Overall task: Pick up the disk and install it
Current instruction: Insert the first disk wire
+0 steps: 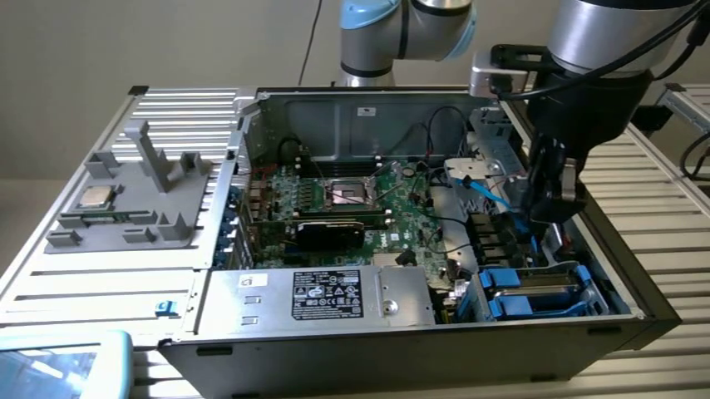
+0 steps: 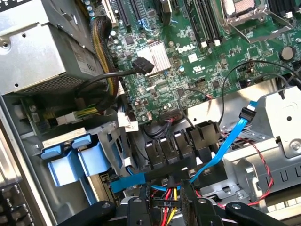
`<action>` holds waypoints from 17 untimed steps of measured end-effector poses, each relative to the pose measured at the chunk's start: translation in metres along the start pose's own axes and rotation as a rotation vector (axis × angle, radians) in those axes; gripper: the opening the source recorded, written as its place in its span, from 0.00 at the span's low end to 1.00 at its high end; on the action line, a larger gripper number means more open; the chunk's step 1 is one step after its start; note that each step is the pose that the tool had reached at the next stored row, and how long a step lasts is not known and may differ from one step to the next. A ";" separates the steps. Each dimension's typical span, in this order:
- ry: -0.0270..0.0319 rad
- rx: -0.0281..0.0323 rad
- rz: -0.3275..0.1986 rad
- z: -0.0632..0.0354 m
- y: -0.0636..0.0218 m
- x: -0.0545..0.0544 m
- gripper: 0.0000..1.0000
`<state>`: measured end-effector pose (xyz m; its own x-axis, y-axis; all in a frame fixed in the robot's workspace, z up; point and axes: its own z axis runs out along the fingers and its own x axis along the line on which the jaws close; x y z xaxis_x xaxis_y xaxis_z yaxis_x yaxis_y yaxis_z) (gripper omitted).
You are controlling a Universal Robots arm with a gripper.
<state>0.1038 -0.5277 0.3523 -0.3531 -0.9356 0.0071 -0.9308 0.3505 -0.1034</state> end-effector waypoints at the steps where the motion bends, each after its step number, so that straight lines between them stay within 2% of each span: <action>1: 0.0087 0.0072 -0.001 -0.0002 0.0004 0.000 0.36; 2: 0.0166 0.0139 -0.002 -0.0004 0.0009 0.000 0.36; 4: 0.0278 0.0270 -0.003 -0.0011 0.0023 0.001 0.36; 7: 0.0399 0.0423 -0.004 -0.0027 0.0044 0.001 0.36; 10: 0.0491 0.0571 -0.004 -0.0030 0.0067 0.002 0.36; 13: 0.0527 0.0655 0.000 -0.0031 0.0093 0.003 0.36; 17: 0.0581 0.0696 0.010 -0.0024 0.0102 0.004 0.36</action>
<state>0.0928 -0.5274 0.3536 -0.3694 -0.9271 0.0632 -0.9190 0.3544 -0.1726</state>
